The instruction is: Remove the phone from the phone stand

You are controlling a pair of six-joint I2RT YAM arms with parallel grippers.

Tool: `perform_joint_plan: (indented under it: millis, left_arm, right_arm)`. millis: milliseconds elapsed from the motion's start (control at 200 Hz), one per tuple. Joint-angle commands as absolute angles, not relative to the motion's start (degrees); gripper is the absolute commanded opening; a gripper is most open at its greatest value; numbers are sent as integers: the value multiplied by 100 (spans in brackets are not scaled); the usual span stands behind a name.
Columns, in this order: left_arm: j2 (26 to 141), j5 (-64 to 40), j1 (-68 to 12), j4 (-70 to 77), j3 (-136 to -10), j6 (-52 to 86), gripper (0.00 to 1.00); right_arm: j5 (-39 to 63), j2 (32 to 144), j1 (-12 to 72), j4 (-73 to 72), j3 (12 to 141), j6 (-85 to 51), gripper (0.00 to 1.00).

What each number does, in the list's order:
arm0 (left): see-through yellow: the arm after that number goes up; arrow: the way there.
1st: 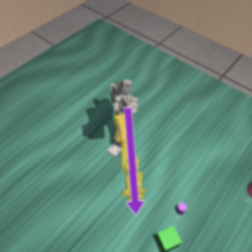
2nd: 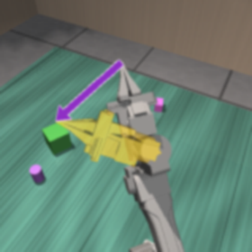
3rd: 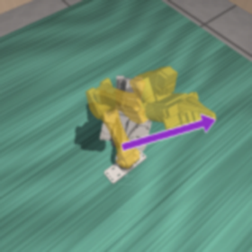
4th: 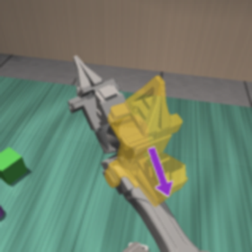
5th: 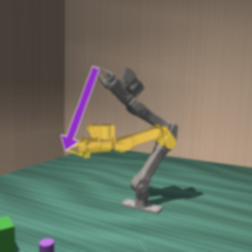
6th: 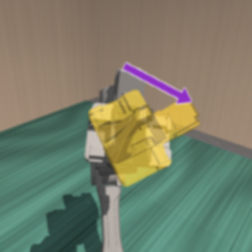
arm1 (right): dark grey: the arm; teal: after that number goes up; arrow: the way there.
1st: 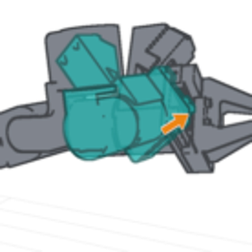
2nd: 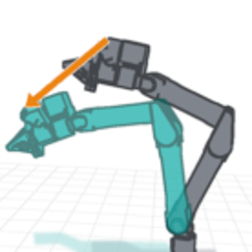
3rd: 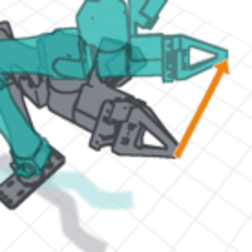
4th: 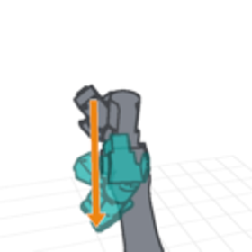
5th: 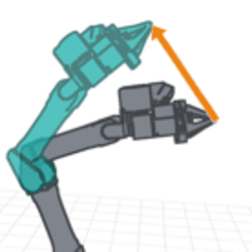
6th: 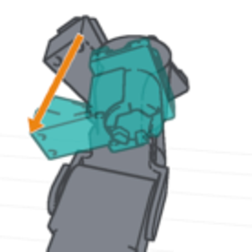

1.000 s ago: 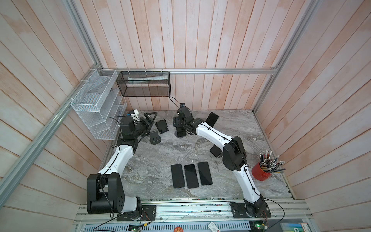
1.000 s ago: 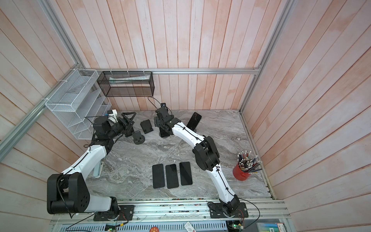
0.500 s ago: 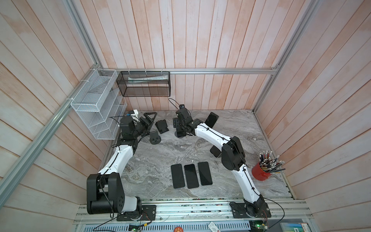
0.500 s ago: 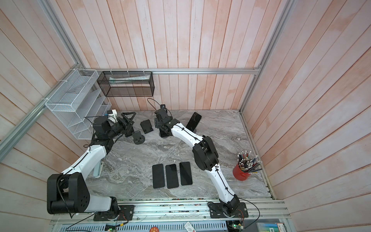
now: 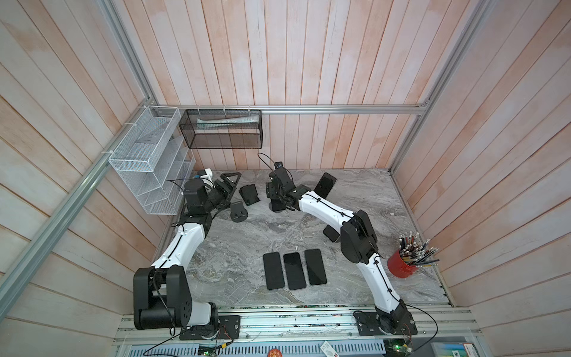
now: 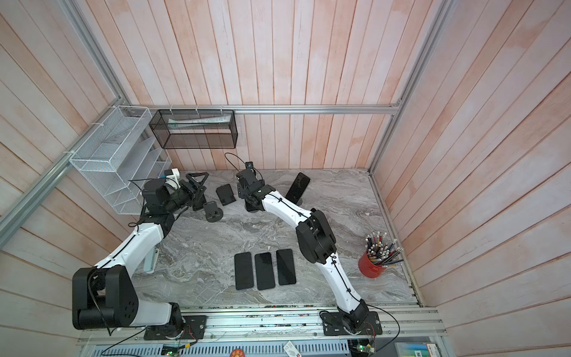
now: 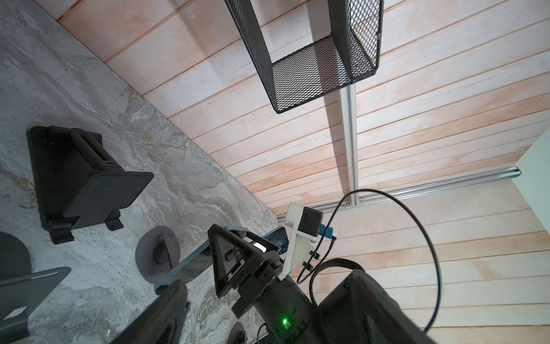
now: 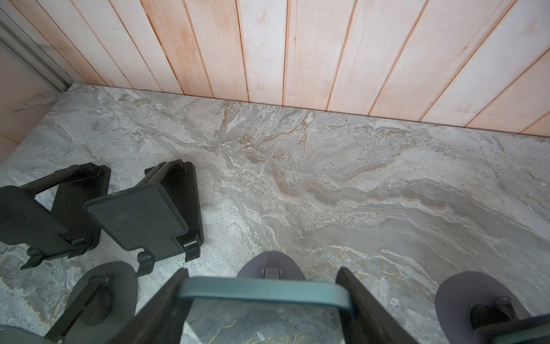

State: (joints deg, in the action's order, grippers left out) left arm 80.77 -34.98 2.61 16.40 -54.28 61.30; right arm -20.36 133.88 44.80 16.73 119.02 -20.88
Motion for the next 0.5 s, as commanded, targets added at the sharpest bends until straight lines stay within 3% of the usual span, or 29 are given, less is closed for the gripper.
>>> perform_joint_plan:
  millis: [0,495]
  left_arm:
    - [7972,-3584,288,1811,-5361,6066,88]
    - [8032,-3672,255,1929,-5344,6089,87]
  right_arm:
    - [-2275,13019,4597,1598,11672,-1934,71]
    - [-2232,12482,4644,1315,11303,-1800,70]
